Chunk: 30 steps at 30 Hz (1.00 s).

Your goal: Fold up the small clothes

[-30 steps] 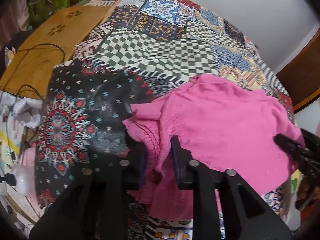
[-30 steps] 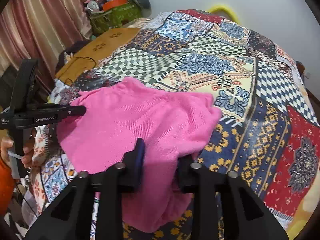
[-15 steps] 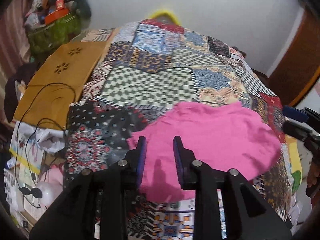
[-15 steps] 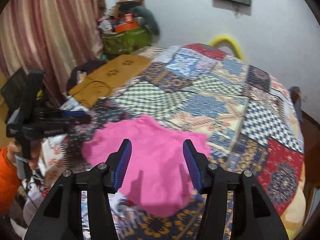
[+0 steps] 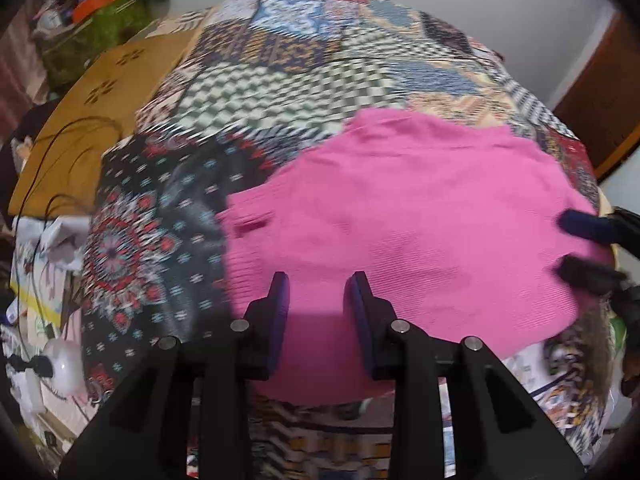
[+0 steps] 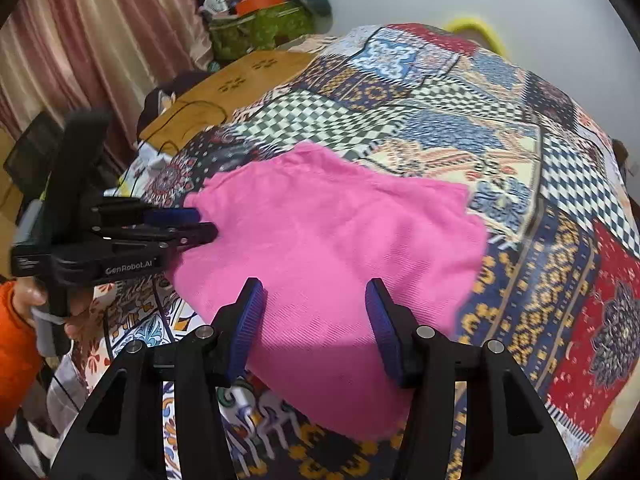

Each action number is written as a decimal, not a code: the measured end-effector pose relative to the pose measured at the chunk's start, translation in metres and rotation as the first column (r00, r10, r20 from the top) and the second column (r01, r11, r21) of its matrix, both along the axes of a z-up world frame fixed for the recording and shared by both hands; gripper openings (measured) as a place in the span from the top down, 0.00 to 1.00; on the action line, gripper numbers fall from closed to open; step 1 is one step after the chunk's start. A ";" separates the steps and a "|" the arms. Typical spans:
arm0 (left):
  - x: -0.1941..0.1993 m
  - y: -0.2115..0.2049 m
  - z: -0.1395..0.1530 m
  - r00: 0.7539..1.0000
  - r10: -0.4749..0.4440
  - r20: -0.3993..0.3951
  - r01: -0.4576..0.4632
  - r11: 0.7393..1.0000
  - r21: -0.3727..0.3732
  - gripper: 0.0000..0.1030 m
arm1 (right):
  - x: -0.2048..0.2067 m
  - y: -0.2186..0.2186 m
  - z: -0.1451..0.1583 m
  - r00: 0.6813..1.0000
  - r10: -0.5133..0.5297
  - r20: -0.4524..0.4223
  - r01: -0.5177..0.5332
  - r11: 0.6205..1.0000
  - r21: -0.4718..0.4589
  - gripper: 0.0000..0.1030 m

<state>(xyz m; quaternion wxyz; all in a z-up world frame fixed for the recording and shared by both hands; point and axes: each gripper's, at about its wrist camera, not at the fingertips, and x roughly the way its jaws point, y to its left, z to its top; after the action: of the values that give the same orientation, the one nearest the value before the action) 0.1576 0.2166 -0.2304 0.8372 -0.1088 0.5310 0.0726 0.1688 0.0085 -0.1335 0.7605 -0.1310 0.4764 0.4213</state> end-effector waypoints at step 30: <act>-0.169 -0.104 0.256 0.745 -0.008 0.667 -0.142 0.975 0.171 0.55 | -0.126 -0.091 0.199 0.848 -0.258 0.463 0.044 0.904 0.424 0.52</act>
<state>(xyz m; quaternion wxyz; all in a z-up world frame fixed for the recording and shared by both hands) -0.0110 0.1127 0.0252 0.9745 -0.0573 0.1841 0.1149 0.0424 -0.0825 0.0657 0.9006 -0.0412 0.1720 0.3969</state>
